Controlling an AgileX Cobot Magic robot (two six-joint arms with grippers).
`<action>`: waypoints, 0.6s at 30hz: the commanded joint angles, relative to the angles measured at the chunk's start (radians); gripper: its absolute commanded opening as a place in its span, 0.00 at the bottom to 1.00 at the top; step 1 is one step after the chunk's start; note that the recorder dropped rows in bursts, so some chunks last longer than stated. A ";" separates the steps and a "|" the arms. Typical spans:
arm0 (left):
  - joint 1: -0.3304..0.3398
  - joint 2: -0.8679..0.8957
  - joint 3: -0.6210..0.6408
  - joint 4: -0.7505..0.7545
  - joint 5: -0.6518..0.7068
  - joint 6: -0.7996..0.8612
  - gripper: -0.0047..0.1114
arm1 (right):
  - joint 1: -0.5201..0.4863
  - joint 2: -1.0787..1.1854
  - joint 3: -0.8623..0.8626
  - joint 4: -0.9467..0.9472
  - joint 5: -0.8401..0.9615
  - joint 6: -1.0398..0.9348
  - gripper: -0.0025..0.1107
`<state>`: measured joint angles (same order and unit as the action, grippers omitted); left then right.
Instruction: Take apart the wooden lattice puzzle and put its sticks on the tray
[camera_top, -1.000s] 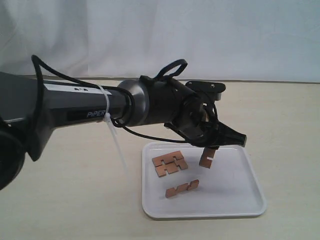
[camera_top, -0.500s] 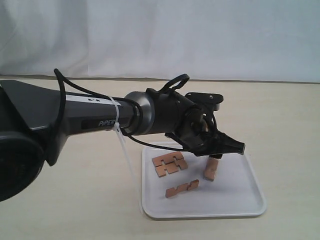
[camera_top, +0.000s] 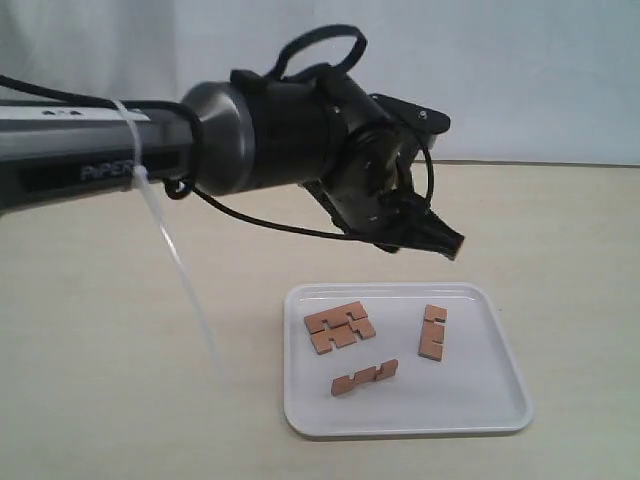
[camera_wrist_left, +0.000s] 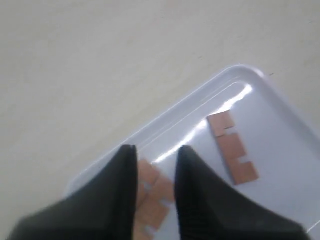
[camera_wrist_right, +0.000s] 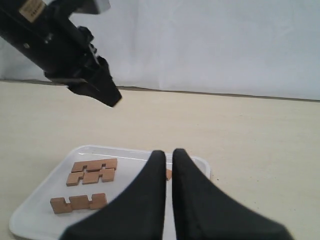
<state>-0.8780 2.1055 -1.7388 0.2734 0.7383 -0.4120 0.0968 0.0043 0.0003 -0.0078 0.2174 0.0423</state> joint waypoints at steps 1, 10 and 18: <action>0.016 -0.063 -0.007 0.129 0.201 0.020 0.04 | -0.001 -0.004 0.000 -0.001 -0.005 -0.005 0.06; 0.176 -0.212 0.151 -0.054 0.260 0.212 0.04 | -0.001 -0.004 0.000 -0.001 -0.005 -0.005 0.06; 0.493 -0.482 0.468 -0.223 0.228 0.371 0.04 | -0.001 -0.004 0.000 -0.001 -0.005 -0.005 0.06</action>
<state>-0.4879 1.7248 -1.3681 0.0947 0.9896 -0.0858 0.0968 0.0043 0.0003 -0.0078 0.2174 0.0423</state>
